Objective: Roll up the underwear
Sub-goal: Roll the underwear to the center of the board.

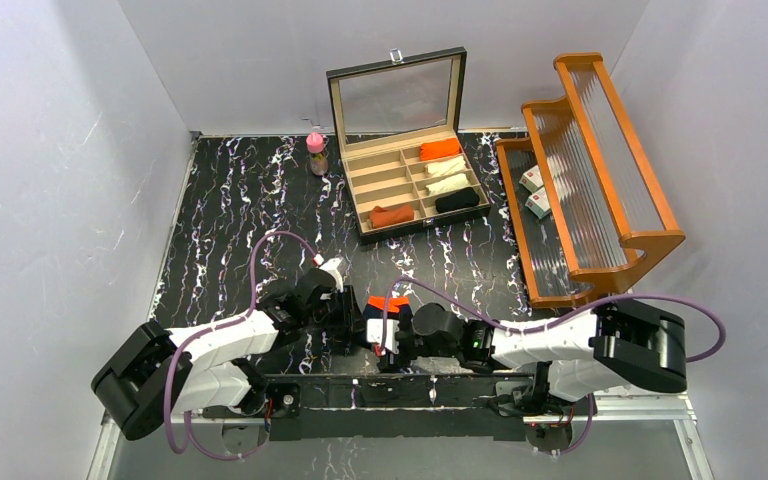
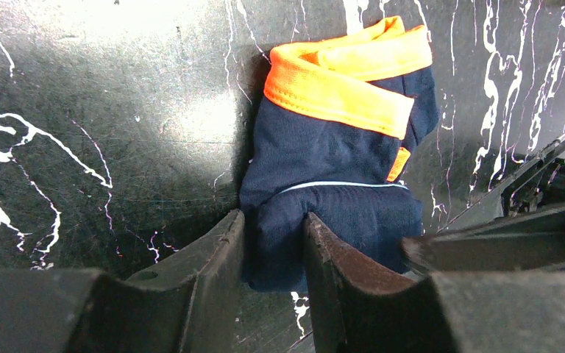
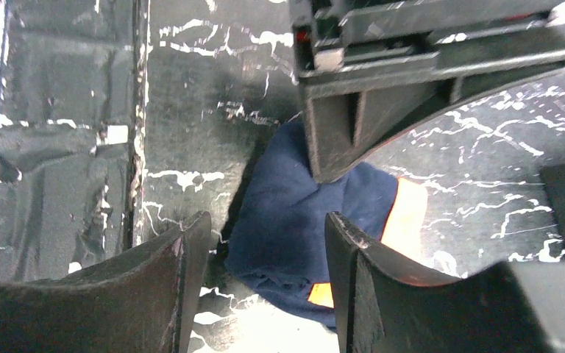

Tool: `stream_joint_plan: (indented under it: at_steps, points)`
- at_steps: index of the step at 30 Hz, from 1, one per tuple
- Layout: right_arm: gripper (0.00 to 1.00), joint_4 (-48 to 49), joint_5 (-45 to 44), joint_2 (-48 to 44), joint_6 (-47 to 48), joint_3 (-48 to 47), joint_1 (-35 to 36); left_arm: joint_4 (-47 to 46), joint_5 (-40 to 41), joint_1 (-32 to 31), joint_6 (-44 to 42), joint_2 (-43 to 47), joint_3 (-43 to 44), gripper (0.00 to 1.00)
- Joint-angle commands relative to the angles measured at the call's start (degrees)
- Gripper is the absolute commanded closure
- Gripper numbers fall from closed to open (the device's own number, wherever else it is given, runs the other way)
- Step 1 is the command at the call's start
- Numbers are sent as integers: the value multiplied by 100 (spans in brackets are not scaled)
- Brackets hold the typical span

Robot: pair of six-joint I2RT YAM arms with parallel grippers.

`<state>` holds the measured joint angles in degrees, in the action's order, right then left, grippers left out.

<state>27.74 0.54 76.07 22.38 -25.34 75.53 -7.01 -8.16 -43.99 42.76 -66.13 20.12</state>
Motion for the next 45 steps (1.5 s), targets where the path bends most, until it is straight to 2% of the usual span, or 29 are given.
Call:
stream_joint_plan:
  at_steps: [1,6,11,12,15,17,20,23,27,33,38,45]
  points:
    - [35,-102,-25,405,41,-107,66,599,19,-13,-154,-121,-56,67]
    - [39,81,-925,1044,-290,-51,96,628,-4,-13,-149,-73,-70,67]
    - [48,235,-1437,1098,-541,134,105,667,-23,-13,-193,18,-57,67]
    - [51,285,-1467,1106,-588,186,110,668,-19,-13,-201,33,-48,67]
    - [72,351,-1649,1212,-747,290,108,857,-5,-13,-206,62,-4,65]
    - [80,479,-1617,1286,-897,386,111,899,12,-13,-186,94,38,63]
    - [90,857,-1433,1345,-1084,572,89,1006,87,-13,-114,155,107,57]
    - [94,1398,-622,1276,-1346,849,-87,1163,209,-14,-63,215,219,49]
    - [97,2268,555,1174,-1738,1210,-490,1059,310,-13,96,403,202,42]
    - [99,2858,1322,1400,-2407,1406,-1004,816,388,-13,351,318,86,40]
    - [99,3700,1568,1637,-3049,1795,-1336,574,557,-13,570,318,-5,39]
    - [99,3925,1449,1895,-3491,1849,-1439,199,507,-14,700,414,-26,35]
